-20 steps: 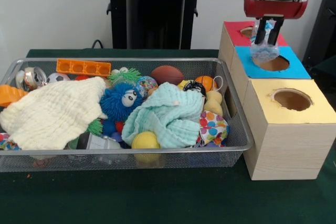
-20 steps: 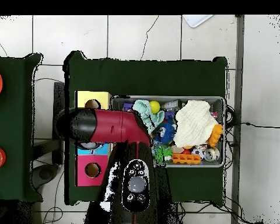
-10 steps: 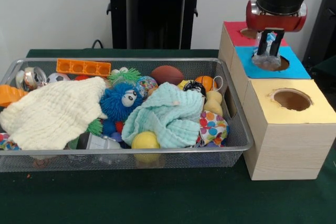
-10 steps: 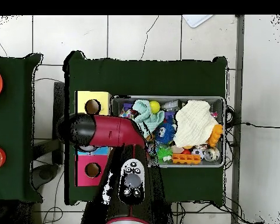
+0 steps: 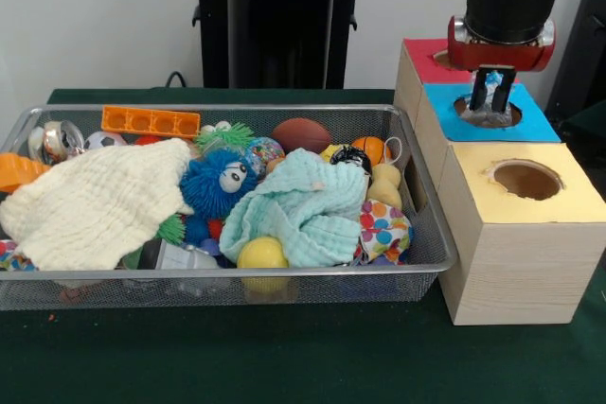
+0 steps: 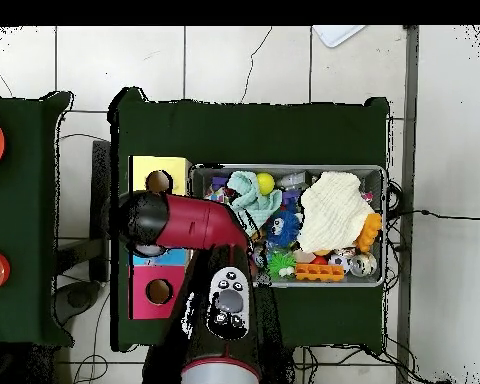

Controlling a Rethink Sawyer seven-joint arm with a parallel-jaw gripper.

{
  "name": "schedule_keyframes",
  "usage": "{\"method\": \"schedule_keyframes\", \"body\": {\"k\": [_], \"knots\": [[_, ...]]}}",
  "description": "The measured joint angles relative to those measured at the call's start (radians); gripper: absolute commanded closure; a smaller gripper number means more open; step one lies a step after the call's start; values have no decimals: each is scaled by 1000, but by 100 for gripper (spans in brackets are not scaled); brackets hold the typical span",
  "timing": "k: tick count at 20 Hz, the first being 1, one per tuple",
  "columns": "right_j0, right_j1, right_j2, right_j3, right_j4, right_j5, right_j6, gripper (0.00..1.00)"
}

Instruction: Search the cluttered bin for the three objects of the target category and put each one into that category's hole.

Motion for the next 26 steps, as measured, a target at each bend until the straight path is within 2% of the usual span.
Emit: {"method": "schedule_keyframes", "body": {"k": [4,5,16,26], "knots": [[8,13,-4,-10,5,-1,0,100],[11,15,-5,-13,6,-2,0,0],[27,42,-21,-14,5,-14,0,0],[52,24,-56,-23,4,10,0,0]]}}
